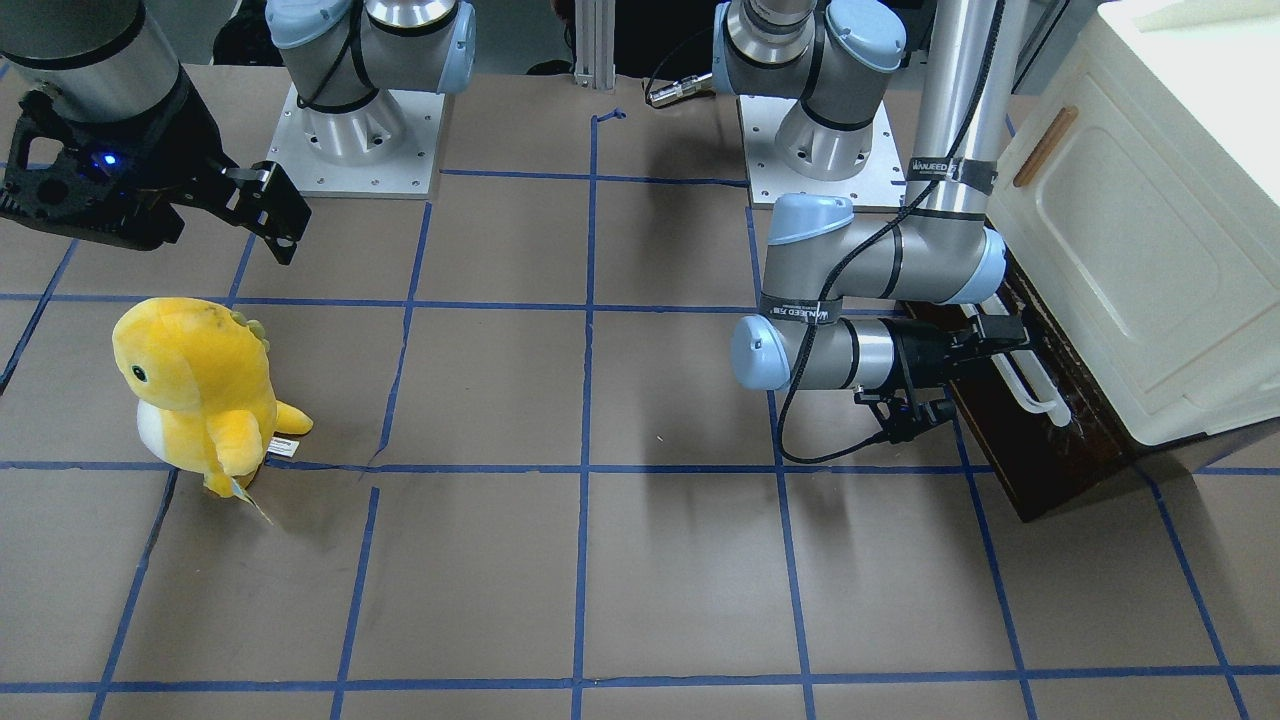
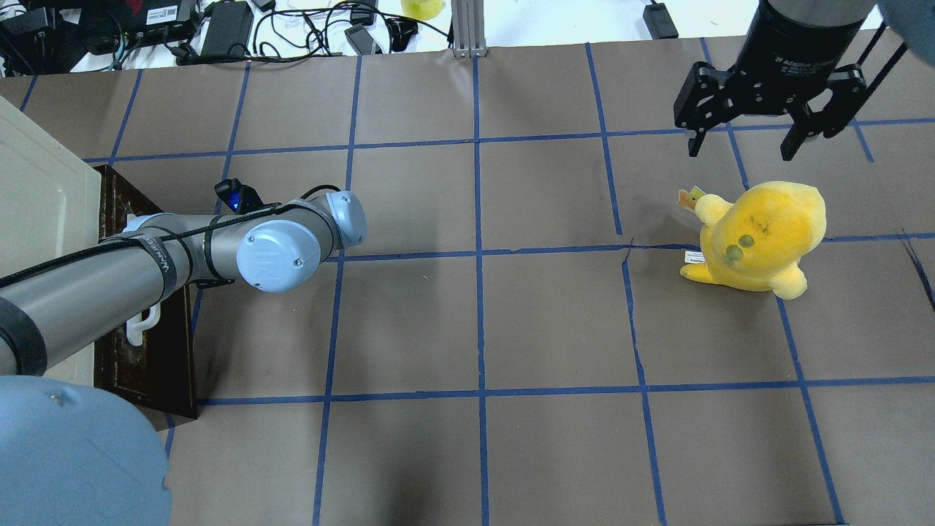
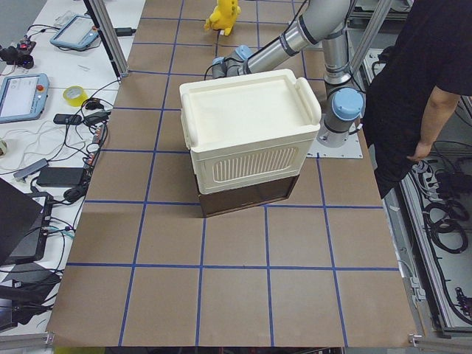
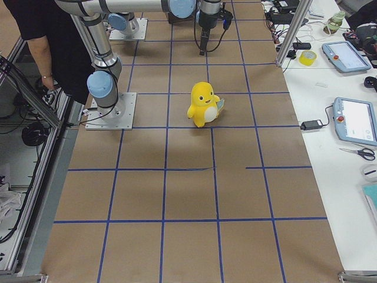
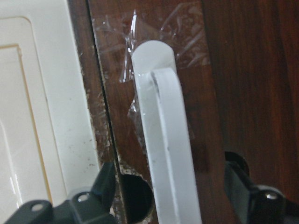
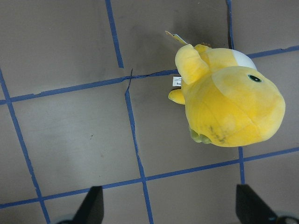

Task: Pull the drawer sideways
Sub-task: 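Tighten the left gripper's hold on the white handle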

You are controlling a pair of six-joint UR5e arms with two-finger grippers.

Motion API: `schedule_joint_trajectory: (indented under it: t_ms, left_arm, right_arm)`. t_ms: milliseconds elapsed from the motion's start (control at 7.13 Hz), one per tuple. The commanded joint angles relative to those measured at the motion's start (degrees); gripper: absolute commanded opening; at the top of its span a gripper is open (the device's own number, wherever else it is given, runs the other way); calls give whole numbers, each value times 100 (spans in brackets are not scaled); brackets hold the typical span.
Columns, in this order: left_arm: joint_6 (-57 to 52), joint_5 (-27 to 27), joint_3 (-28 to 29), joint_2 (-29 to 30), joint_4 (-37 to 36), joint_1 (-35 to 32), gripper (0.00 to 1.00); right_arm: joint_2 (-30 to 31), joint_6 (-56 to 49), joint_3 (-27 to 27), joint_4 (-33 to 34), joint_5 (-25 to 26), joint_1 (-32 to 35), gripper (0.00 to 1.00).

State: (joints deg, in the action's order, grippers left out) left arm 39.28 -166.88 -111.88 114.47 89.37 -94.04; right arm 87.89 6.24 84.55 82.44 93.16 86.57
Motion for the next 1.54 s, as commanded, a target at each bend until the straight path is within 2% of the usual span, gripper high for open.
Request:
schedule_joint_trajectory:
  t_ms: [0,280,561,841,981,1121,1402]
  left_arm:
    - [53,93,0,-21,-8,-53,70]
    - [62,103,0,-30,-8,-45,62]
    - [62,103,-35,-39,-8,-45,47]
    - [62,103,-18,-31,-8,-45,45]
    - [62,103,-9,-30,-16,-45,37]
    - [62,103,-9,-13,-16,-45,24]
    - [53,103,0,-13,-25,-53,20]
  right_arm:
    - [0,0,0,0,0,-8,100]
    - [0,0,0,0,0,0,100]
    - [0,0,0,0,0,0,100]
    - [0,0,0,0,0,-8,100]
    - [0,0,0,0,0,0,100]
    - [0,0,0,0,0,0,100]
    - [0,0,0,0,0,0,100]
